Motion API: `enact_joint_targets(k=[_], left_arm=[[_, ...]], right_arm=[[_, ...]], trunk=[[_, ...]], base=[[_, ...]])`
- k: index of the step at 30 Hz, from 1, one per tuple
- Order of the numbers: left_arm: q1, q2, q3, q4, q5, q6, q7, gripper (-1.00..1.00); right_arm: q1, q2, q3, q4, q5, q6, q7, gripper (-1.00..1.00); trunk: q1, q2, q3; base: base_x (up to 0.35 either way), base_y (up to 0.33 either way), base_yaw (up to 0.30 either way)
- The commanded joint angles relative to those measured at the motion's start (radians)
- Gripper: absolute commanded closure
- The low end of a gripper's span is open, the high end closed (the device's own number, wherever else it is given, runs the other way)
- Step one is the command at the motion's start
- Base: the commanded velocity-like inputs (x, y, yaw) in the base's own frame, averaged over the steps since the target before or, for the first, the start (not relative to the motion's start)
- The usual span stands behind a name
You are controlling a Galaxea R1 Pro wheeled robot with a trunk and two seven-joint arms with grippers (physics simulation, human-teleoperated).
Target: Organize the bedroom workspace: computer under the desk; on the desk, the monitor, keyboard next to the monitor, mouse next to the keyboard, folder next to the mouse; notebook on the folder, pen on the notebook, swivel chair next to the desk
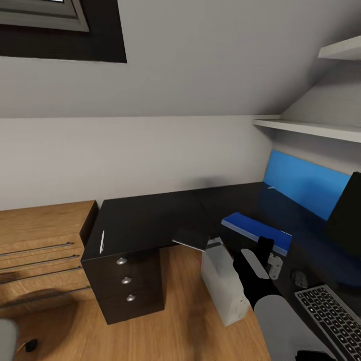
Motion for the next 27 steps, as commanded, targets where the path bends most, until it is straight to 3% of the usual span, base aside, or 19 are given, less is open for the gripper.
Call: enact_joint_targets(k=[1,23,27], left_arm=[[-0.001,0.001,-0.008,0.000,0.009,-0.005,0.008,-1.00],[-0.001,0.001,-0.006,0.000,0.014,-0.008,0.014,-1.00],[-0.001,0.000,-0.003,-0.006,0.015,-0.008,0.016,-1.00]], right_arm=[[0.000,0.001,-0.002,-0.001,0.009,0.000,-0.010,1.00],[0.000,0.003,0.000,-0.001,0.009,0.001,-0.007,1.00],[0.000,0.001,0.000,-0.001,0.009,0.002,-0.008,1.00]], trunk=[[0.000,-0.001,-0.002],[0.000,-0.001,-0.005],[0.015,-0.029,-0.018]], base=[[0.000,0.000,-0.186],[0.086,0.000,-0.033],[0.001,0.000,0.000]])
